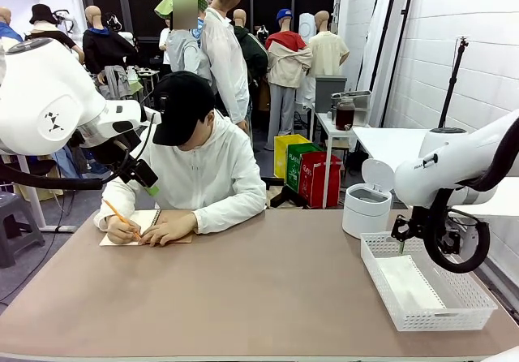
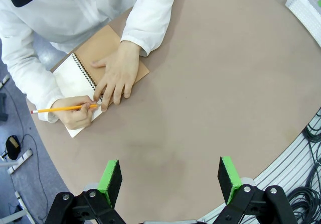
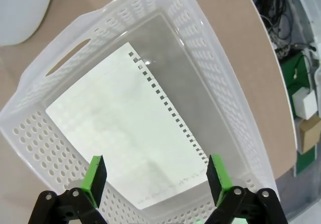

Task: Sort the paper based on its condition.
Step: If a person hands you a paper, place it in the Organizing basket , and if it's crumpled, put it in the Trash can.

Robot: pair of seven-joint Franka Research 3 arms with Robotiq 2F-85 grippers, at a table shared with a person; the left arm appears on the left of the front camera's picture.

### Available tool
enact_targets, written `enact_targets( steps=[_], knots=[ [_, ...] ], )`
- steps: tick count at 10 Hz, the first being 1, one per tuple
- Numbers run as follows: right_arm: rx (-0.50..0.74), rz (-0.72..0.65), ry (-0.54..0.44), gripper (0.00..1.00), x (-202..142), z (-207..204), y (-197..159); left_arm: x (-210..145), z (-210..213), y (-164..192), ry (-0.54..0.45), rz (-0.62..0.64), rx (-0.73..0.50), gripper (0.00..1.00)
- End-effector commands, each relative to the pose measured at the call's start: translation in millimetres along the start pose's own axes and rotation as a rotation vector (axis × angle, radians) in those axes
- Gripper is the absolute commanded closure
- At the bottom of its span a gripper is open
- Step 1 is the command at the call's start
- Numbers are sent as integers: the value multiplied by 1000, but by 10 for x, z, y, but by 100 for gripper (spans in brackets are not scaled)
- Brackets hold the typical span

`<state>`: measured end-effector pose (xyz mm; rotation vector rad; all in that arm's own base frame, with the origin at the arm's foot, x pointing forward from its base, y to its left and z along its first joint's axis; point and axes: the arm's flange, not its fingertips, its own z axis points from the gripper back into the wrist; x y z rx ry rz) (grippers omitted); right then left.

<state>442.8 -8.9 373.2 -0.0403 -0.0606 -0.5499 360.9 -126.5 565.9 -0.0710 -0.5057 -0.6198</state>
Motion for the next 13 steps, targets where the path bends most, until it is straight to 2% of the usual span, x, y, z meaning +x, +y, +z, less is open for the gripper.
enact_targets(
  steps=[1, 2, 9, 11, 13],
  knots=[
    [10, -42, -43, 0, -4, 64, 81, -1, 11, 6, -4, 1, -5, 0],
    [0, 0, 0, 0, 0, 0, 0, -1, 11, 6, -4, 1, -5, 0],
    [2, -6, -5, 0, -2, 7, 7, -1, 11, 6, -4, 1, -5, 0],
    [129, 26, -45, 0, 31, 225, 295, -1, 11, 6, -4, 1, -5, 0],
    [151, 106, -122, 0, -39, 576, 400, -1, 11, 6, -4, 1, -5, 0]
  ],
)
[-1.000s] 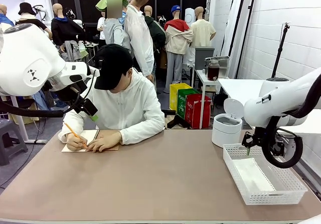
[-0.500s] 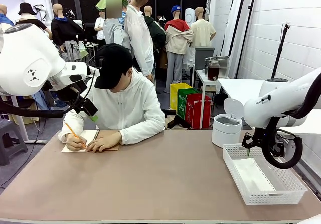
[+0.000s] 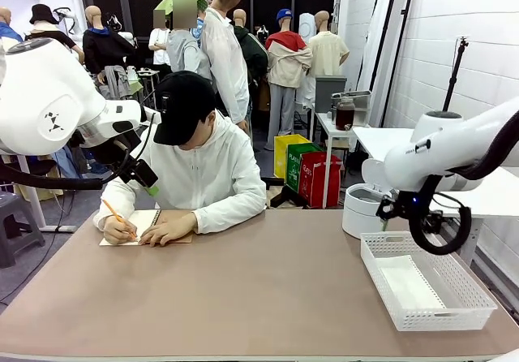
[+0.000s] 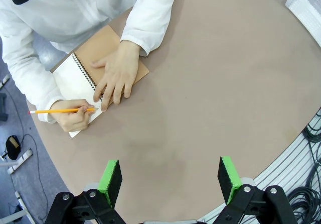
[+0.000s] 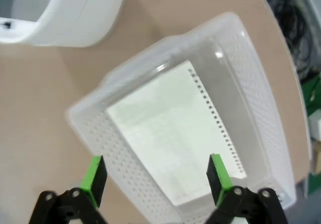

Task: Sort the paper based on its condition.
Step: If a person hands you a paper, place it in the Organizing basket , and if it's crumpled, put it in the Trash can.

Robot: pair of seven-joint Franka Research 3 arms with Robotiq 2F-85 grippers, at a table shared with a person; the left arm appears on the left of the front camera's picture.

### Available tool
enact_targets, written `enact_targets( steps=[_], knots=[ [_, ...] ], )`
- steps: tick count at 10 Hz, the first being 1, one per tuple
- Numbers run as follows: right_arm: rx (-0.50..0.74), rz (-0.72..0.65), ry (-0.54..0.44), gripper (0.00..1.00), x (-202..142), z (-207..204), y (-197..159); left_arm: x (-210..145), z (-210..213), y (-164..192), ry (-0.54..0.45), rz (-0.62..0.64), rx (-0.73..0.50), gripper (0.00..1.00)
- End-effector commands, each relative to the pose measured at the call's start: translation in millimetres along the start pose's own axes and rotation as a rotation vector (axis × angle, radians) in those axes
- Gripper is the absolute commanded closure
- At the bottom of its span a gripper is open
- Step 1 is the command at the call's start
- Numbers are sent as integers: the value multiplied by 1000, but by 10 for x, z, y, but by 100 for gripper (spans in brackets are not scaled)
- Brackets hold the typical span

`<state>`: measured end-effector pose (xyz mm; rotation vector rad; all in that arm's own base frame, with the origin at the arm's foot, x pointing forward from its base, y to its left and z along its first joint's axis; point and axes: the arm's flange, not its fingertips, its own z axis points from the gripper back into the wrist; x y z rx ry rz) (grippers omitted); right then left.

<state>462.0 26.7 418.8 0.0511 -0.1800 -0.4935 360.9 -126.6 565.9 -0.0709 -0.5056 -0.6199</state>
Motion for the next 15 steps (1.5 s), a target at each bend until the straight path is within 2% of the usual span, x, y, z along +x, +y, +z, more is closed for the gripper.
enact_targets(
  steps=[1, 2, 7, 8, 10, 13, 14, 15],
  knots=[
    [58, 113, -43, 0, -101, 223, 149, -2, 11, 6, -4, 1, -5, 0],
    [82, 212, -55, 0, -169, 338, 256, -2, 11, 6, -4, 1, -5, 0],
    [162, 977, -120, 0, -581, 715, 733, -2, 11, 6, -4, 1, -5, 0],
    [160, 1045, -126, 0, -638, 725, 801, -2, 11, 6, -4, 1, -5, 0],
    [125, 972, -130, 0, -698, 732, 899, -2, 11, 6, -4, 1, -5, 0],
    [125, 972, -130, 0, -698, 732, 899, -2, 11, 6, -4, 1, -5, 0],
    [125, 1006, -133, 0, -701, 737, 901, -2, 11, 6, -4, 1, -5, 0],
    [178, 1080, -193, 0, -761, 787, 927, -2, 11, 6, -4, 1, -5, 0]
  ],
)
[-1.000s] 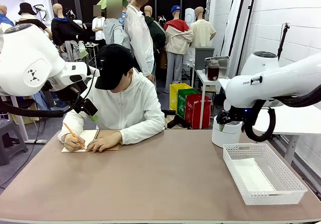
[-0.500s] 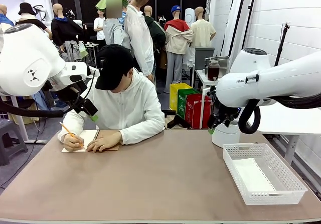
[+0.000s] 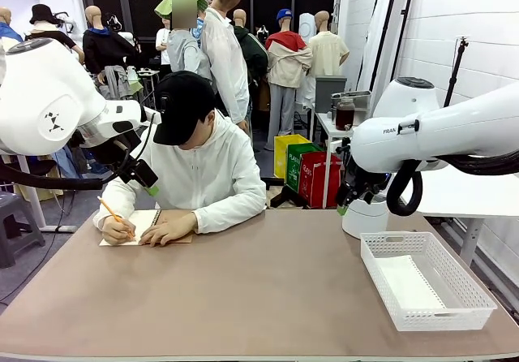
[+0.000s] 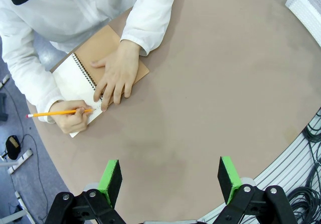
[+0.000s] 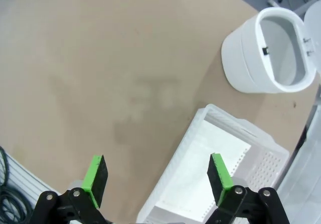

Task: Sort the paper based on its condition.
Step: If a person hands you a paper, place it in the Organizing basket , and if it's crumpled, put it in the Trash can.

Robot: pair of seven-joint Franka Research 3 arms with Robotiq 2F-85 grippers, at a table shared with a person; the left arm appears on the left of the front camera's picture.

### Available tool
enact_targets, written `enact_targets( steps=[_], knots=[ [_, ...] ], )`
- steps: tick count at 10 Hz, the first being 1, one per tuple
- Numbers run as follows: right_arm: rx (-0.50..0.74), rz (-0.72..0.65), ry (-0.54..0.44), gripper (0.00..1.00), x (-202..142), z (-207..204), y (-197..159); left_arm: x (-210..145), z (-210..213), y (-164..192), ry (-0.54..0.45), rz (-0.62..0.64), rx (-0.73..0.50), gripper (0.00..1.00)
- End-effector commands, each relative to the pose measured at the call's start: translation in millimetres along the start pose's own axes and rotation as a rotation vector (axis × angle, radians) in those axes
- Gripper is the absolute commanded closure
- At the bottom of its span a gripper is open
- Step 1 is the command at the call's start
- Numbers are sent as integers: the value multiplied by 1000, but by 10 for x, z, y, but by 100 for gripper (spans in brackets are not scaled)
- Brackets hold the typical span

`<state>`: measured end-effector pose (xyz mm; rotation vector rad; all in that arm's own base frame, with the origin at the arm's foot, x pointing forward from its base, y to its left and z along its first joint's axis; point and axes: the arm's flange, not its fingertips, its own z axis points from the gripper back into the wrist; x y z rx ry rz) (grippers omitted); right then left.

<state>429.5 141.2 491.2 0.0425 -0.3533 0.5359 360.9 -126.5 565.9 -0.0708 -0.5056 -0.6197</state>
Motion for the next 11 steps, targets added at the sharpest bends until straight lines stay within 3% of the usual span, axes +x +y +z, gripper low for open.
enact_targets(
  steps=[1, 7, 11],
  knots=[
    [56, 136, -114, 0, -39, 130, 122, -1, 11, 6, -4, 1, -5, 0],
    [244, 415, -260, 0, -203, 689, 332, -1, 11, 6, -4, 1, -5, 0],
    [327, 468, -325, 0, -264, 760, 319, -1, 11, 6, -4, 1, -5, 0]
  ],
)
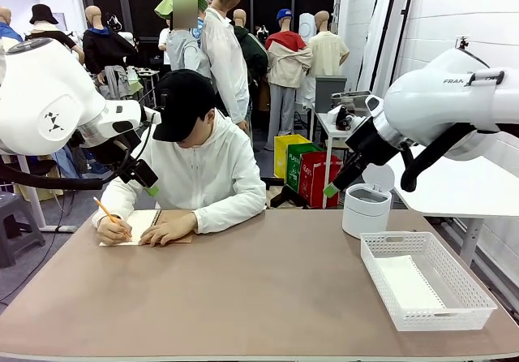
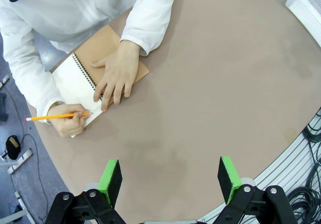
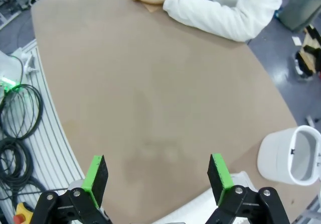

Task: Sort the paper based on its condition.
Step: If a person hands you a paper, place it in the Organizing basket , and if it's crumpled, put it in the Trash can.

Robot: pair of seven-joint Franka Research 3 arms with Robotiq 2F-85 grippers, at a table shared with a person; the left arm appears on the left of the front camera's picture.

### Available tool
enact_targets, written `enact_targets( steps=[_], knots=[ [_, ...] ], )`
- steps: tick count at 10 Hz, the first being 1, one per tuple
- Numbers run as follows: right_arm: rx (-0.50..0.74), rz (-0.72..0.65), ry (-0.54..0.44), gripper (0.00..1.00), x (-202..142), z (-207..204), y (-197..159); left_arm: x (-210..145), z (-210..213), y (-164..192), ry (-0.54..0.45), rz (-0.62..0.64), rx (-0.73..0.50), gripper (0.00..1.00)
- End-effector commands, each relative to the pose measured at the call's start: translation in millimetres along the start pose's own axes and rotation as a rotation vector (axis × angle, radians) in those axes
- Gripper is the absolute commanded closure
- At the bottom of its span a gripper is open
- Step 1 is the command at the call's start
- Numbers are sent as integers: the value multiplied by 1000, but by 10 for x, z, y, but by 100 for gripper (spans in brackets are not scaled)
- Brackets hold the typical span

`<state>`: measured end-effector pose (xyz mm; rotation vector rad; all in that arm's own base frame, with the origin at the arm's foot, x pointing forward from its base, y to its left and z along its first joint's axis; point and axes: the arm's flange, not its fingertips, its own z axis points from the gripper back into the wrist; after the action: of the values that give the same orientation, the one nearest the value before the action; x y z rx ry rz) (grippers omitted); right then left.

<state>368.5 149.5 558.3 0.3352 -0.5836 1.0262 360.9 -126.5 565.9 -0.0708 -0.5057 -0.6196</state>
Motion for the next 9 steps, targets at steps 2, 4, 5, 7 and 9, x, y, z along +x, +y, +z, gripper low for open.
enact_targets(
  steps=[2, 4, 5, 7, 9],
  knots=[
    [26, 30, -59, 0, -59, -42, 1, -1, 11, 5, -4, 1, -5, 0],
    [15, 12, -22, 0, 4, 4, 1, -1, 11, 5, -4, 1, -5, 0],
    [15, 12, -22, 0, 4, 4, 1, -1, 11, 5, -4, 1, -5, 0],
    [22, 27, -72, 0, 13, 51, -4, -1, 11, 5, -4, 1, -5, 0],
    [11, 46, -141, 0, 10, 92, 51, -1, 11, 5, -4, 1, -5, 0]
  ],
)
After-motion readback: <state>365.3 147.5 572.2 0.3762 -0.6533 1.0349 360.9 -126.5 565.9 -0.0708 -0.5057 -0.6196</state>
